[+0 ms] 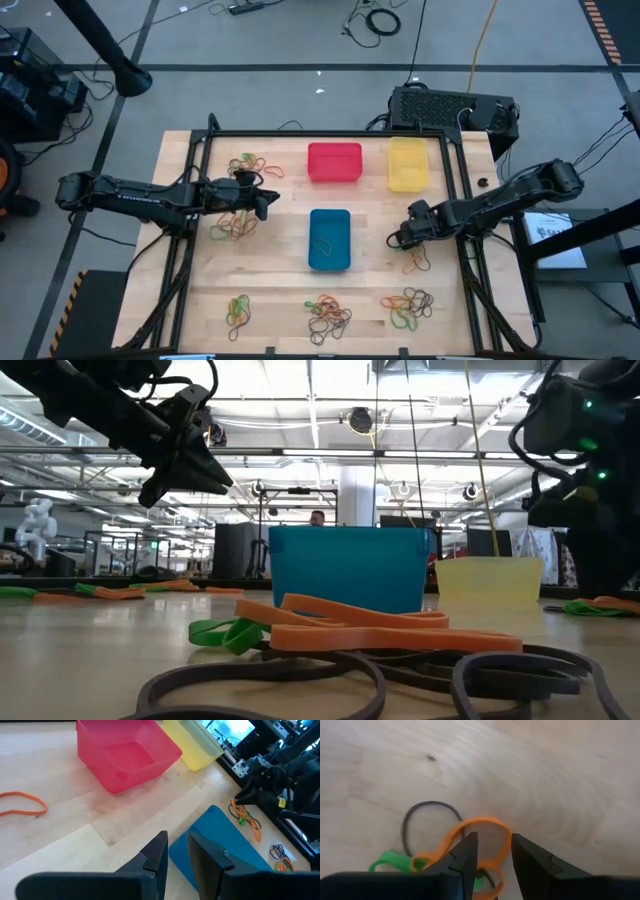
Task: Sort rubber bands into baskets
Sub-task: Put the orange rubber band into the blue bin
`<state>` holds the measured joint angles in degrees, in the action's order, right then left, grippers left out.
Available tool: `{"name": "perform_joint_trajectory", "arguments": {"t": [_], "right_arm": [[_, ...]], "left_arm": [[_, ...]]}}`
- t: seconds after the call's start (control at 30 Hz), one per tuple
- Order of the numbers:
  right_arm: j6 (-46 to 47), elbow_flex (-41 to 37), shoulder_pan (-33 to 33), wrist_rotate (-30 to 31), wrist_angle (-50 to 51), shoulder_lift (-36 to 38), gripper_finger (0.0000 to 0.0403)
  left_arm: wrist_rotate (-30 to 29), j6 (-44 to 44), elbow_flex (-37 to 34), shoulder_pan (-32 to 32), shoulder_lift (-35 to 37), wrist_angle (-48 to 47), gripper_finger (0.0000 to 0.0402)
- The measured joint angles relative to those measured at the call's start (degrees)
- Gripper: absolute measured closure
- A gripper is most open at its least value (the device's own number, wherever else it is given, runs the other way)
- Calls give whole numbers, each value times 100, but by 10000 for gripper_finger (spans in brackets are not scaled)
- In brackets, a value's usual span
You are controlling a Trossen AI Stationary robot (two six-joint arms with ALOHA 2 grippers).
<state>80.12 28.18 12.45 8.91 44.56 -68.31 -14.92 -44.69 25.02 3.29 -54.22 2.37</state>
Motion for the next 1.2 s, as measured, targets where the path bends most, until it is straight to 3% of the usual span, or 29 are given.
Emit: {"name": "perform_joint_trajectory", "arguments": {"t": [0.2,0.37,0.47,0.7,0.8,0.93,1.2], "right_arm": [[15,29,0,-118,-7,-398,328],[-364,26,-4,-202,-302,-409,389],[-409,163,0,15,-214,-353,396],[-568,946,4,1191,-77,-168,402],[-1120,1366,4,1515,-210,-184,402],[-1974,1830,48,1769,-1032,-199,402],[-3813,2001,43,1955,-3836,-376,403]], "left_arm": [[-18,0,0,0,1,-31,323],[74,4,0,-4,0,-36,323],[227,6,0,-34,1,-73,323],[1885,642,-2,-279,-111,-212,323],[2146,922,-2,-466,-271,-153,323],[1896,905,-2,-669,-541,8,323],[1611,765,-2,-831,-1128,429,323]]}}
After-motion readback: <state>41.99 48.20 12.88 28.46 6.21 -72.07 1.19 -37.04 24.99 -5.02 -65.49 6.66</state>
